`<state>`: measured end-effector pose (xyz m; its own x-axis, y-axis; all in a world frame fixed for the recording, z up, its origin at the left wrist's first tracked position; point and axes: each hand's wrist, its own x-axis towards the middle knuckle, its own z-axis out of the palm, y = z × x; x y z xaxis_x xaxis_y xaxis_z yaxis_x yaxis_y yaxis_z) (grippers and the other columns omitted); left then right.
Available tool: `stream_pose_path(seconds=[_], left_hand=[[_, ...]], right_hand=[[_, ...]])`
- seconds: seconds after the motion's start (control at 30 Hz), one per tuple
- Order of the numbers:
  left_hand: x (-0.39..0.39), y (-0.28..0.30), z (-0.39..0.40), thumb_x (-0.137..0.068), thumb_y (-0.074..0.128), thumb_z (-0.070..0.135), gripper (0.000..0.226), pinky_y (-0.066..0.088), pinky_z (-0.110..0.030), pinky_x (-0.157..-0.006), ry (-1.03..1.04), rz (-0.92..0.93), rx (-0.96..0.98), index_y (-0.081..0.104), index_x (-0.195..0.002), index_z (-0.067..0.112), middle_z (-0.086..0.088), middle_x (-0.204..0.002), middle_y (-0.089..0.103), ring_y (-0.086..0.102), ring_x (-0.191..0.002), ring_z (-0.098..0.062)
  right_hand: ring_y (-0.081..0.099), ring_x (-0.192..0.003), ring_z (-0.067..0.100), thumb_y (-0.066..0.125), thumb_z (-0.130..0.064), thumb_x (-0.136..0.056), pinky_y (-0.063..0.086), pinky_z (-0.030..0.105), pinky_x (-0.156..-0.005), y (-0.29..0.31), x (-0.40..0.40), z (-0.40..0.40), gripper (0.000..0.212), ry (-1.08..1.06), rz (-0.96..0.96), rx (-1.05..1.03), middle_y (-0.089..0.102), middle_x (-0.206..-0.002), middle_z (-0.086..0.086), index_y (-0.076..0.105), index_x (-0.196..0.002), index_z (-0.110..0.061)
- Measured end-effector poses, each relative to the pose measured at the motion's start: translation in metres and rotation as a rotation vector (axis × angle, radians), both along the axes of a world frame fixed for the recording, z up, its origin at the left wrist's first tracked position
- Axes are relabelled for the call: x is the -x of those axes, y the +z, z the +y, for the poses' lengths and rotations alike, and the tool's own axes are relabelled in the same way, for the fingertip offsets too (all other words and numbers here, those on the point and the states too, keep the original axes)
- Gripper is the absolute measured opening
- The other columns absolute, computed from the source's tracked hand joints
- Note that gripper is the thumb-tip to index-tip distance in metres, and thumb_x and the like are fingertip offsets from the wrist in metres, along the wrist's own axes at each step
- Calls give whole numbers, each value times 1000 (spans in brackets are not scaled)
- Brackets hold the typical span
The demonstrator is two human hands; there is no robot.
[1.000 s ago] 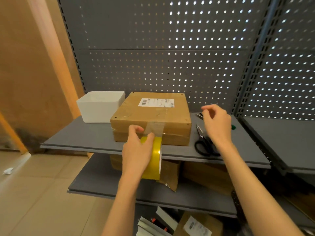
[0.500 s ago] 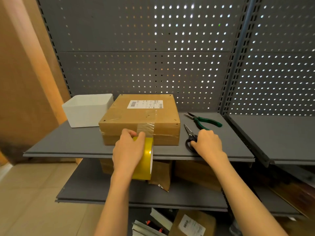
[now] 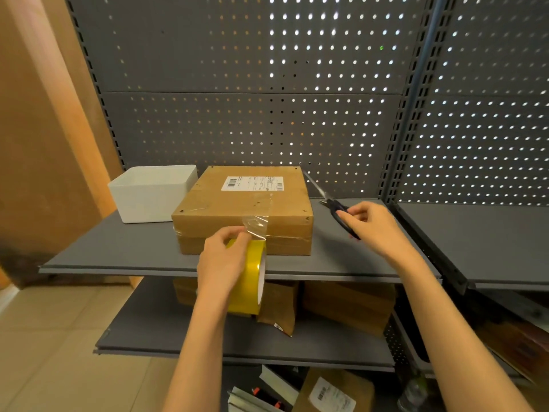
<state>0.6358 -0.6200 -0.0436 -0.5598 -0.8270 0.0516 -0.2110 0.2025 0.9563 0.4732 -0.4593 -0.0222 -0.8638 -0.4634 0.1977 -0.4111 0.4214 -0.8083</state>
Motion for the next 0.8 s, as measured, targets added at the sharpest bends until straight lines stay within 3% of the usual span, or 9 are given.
stream_pose_path(seconds=[0.07,0.17,0.33,0.67,0.8], left_hand=[[-1,-1,-1,-90,55,35,24,42,-35,-89,14,13,2,65,-109,26,4,-114,61,52,-107,-17],[-3,-1,-5,-88,58,39,20,43,-38,-93,25,24,-20,66,-102,29,4,-111,63,53,-107,-19],[-2,0,-7,-88,58,35,15,43,-43,-97,44,21,-24,68,-98,30,5,-111,63,53,-108,-20],[0,-2,-6,-90,55,34,13,42,-42,-96,75,47,-21,67,-96,30,3,-111,63,53,-107,-20],[0,-3,-5,-92,54,33,14,41,-35,-89,75,52,-19,66,-98,29,4,-110,62,52,-106,-18]], right_hand=[[60,-72,16,65,-29,-86,49,31,-66,6,-5,1,16,150,-41,-21,64,-75,4,61,-91,-14],[55,-60,4,75,-33,-75,44,15,-54,8,-11,3,25,302,-25,-126,63,-68,-3,63,-87,-15],[61,-74,15,79,-42,-66,54,32,-73,6,-13,10,43,450,-41,-263,66,-82,1,58,-93,-16],[60,-88,20,68,-52,-74,50,28,-77,2,-15,14,45,518,-40,-426,61,-94,1,50,-97,-20],[59,-95,25,66,-70,-62,49,35,-83,3,-12,18,63,479,-75,-450,62,-99,7,51,-94,-18]])
